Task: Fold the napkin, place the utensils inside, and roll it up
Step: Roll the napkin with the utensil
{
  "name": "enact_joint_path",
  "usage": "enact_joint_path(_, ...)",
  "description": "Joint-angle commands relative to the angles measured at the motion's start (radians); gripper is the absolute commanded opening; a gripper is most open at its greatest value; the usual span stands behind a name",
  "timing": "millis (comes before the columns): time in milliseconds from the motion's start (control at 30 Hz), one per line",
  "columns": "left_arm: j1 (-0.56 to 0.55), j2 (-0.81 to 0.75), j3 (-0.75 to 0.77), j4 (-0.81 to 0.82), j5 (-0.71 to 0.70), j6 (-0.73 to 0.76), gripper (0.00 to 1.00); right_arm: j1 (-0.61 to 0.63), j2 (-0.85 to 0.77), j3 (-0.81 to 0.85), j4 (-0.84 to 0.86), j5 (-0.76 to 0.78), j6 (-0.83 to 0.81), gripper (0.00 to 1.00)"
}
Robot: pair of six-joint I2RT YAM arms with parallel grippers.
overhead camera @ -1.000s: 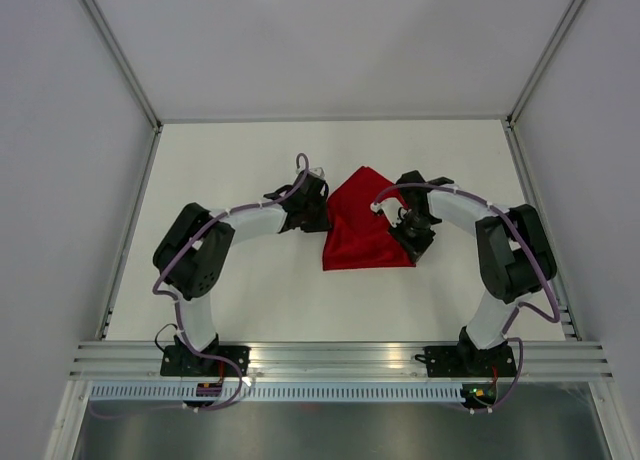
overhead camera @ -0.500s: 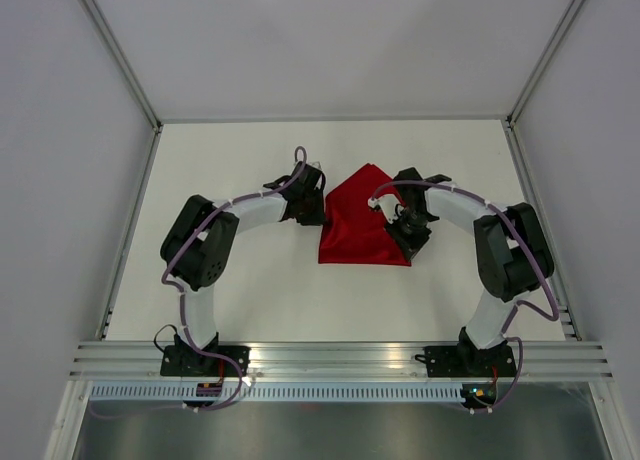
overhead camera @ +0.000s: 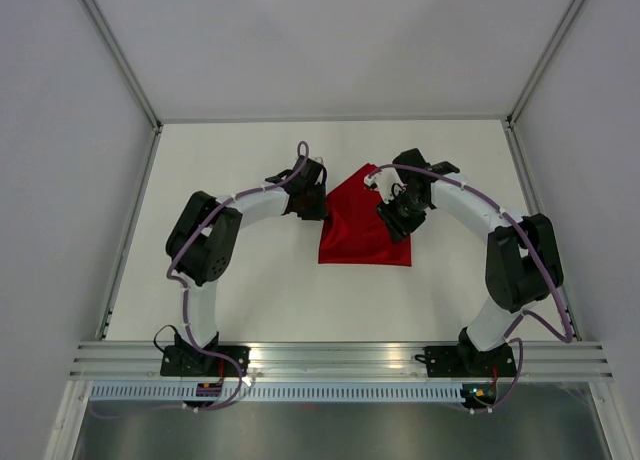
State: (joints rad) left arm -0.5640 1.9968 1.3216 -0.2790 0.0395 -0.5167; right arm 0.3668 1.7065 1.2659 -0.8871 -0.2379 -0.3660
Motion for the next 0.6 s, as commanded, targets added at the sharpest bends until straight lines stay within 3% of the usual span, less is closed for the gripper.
enact_joint_path(0, 0.004, 0.033, 0.065, -0.032, 0.036, 0.044, 0.31, 0.027, 0.004, 0.036, -0.003, -0.043, 0.013, 0.48)
enact_joint_path(267, 0.004, 0.066, 0.102, -0.049, 0.042, 0.044, 0.31, 0.089, 0.090, 0.047, 0.030, -0.031, 0.036, 0.53)
enact_joint_path(567, 0.006, 0.094, 0.128, -0.063, 0.031, 0.050, 0.37, 0.089, 0.096, -0.033, 0.068, 0.011, 0.044, 0.45)
